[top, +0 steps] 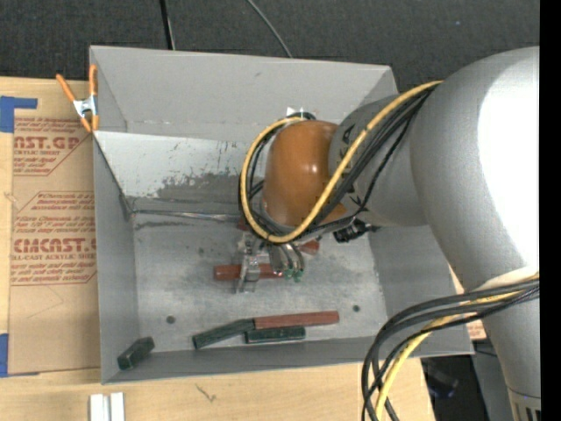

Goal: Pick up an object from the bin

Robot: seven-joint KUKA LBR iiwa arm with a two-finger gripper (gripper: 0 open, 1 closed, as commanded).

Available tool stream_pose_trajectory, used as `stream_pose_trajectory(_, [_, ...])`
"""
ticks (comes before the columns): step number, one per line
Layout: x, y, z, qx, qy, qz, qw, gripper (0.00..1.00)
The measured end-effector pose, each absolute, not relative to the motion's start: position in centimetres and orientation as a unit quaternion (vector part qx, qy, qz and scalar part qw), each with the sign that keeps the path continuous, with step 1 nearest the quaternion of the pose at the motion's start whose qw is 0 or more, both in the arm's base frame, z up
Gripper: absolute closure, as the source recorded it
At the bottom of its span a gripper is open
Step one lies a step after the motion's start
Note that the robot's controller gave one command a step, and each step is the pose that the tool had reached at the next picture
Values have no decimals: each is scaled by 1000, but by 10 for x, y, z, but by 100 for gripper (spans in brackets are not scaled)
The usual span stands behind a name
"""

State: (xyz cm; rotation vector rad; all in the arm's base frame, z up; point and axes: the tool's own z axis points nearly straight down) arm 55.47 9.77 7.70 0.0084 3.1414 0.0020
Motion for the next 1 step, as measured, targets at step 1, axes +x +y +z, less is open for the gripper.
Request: stream_pose_trajectory(1, [567,91,208,-20,1000,0,1,100])
